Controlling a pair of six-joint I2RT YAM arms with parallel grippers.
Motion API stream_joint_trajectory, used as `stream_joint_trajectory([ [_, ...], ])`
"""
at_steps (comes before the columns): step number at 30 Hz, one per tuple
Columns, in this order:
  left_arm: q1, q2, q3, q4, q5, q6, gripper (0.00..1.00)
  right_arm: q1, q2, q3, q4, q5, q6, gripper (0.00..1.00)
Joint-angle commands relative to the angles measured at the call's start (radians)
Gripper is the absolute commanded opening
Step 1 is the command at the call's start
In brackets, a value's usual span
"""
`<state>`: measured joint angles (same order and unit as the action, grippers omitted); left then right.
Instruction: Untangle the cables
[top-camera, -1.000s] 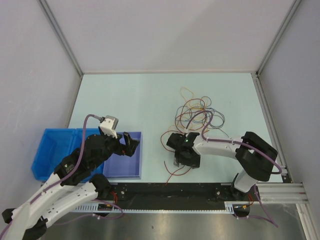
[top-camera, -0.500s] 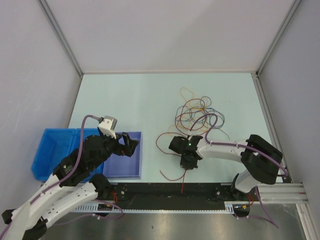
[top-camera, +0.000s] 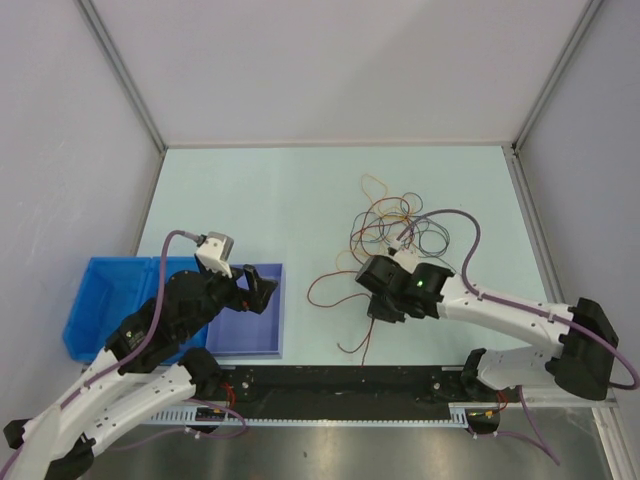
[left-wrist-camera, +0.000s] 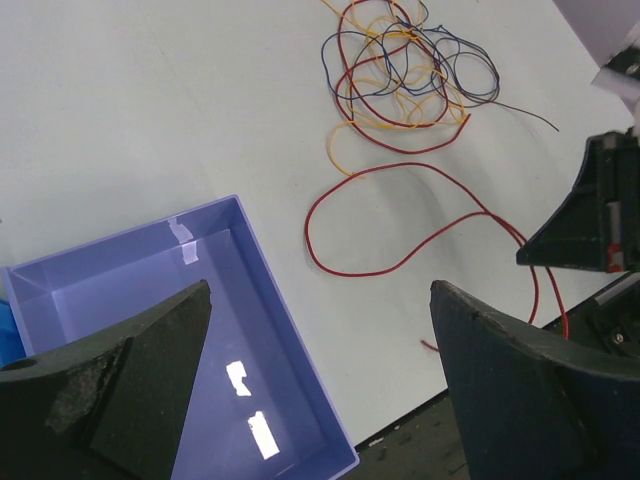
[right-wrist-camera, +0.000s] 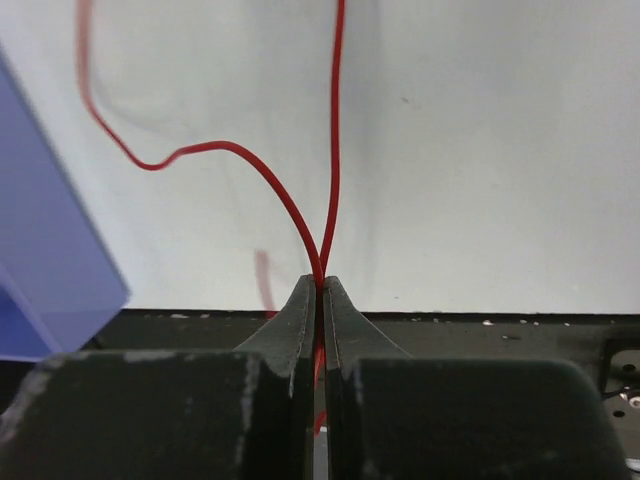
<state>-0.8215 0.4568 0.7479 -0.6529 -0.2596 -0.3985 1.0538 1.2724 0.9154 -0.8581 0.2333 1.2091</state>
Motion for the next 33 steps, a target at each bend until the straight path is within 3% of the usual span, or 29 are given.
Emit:
stream_joint_trajectory([
  [1,0.007,-0.015,-0.005,0.03,-0.012,0.016,0.96,-0.017,-0.059,0.121,-0.039,0.097,-0.072,0.0],
  [14,0.007,-0.075,-0.007,0.032,-0.047,0.007,0.95,-0.006,-0.097,0.255,0.166,0.051,-0.345,0.0],
  [33,0.008,-0.102,-0.01,0.03,-0.079,-0.002,0.96,0.052,0.097,0.453,0.286,-0.1,-0.534,0.0],
])
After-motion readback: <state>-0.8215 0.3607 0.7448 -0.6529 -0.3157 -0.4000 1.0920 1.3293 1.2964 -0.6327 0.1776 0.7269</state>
